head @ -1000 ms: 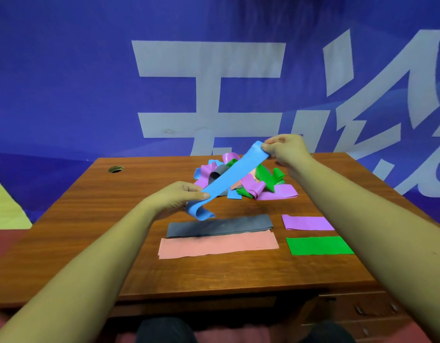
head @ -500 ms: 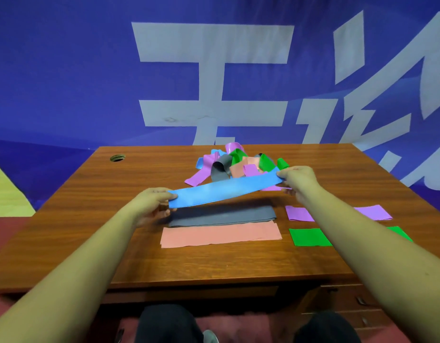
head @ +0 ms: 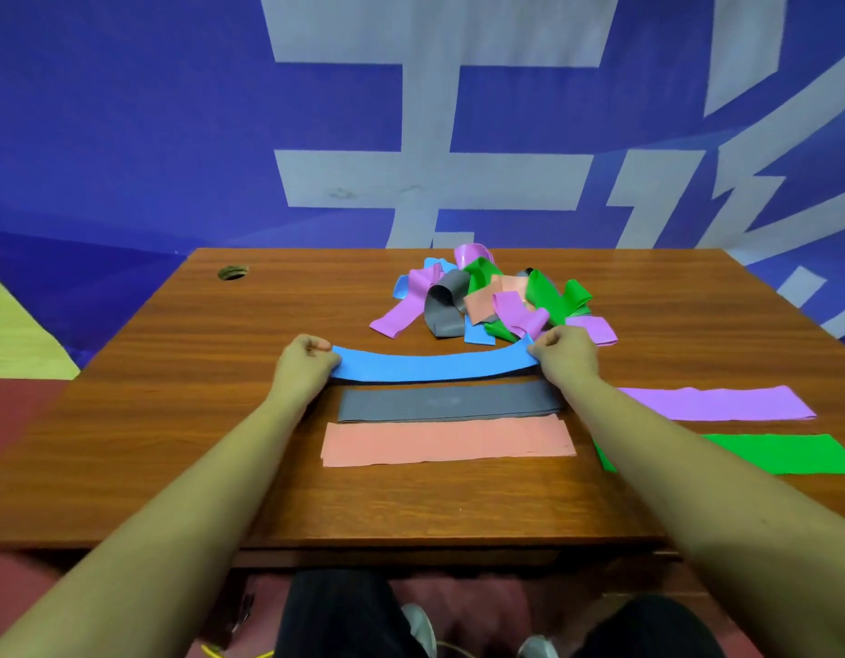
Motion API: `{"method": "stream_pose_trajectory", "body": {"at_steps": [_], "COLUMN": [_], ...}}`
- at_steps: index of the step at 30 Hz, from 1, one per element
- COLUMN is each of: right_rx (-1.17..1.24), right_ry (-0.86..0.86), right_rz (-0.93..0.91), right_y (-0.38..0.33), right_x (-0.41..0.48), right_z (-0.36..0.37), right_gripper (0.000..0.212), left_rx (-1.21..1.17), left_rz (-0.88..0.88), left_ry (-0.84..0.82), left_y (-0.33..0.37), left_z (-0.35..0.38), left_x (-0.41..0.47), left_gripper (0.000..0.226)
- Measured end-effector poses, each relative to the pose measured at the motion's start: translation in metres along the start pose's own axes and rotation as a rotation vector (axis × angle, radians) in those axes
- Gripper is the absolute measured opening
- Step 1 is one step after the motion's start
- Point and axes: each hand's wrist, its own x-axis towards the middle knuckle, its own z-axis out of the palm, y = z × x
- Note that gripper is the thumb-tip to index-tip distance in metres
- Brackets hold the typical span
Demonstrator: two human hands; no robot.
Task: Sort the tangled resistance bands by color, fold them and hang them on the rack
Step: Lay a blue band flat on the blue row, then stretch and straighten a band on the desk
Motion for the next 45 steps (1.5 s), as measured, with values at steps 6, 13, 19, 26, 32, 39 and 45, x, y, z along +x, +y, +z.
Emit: {"method": "stream_pose_trajectory", "body": {"at_steps": [6,13,19,26,32,39,45], "right_rx": [-0.134,-0.155,-0.129,-0.246,-0.267,0.108,0.209], "right_ry": [0.035,0.017,0.056,0.014,0.051,0.159,0.073], "right_rz": [-0.040,-0.072,-0.200,-0.305,-0.306,-0.417,-0.577], "right_y": [0.019,0.029,0.028,0.010,0.013,-0.044,-0.098], "right_x": [0.012,0.017,0.038,0.055,0.073,0.069,0.039], "right_z": [0.017,0.023,0.014,0.019,0.008,-0.037,-0.078], "right_gripper": [0.031,0.010,0.021,0.053,0.028,0.028,0.024], "left_rx": [0.132,0.271,0.433,0.555,0.587,0.621,-0.049], "left_rz": [0.117,0.168,0.535,0.727,0.767,0.787,0.421], "left_ry": [0.013,0.023,0.030,-0.495,-0.491,-0.500,-0.428], "left_y": [-0.006,-0.013,0.009,0.051,0.042,0.044,0.113], "left_z": [0.014,0.019,0.050,0.127,0.143,0.140,0.122], "left_x": [0.011,0.012,0.012,-0.003,-0.001,-0.001,-0.035], "left_gripper": [0.014,0.019,0.019,0.026,0.024,0.023,0.025]}}
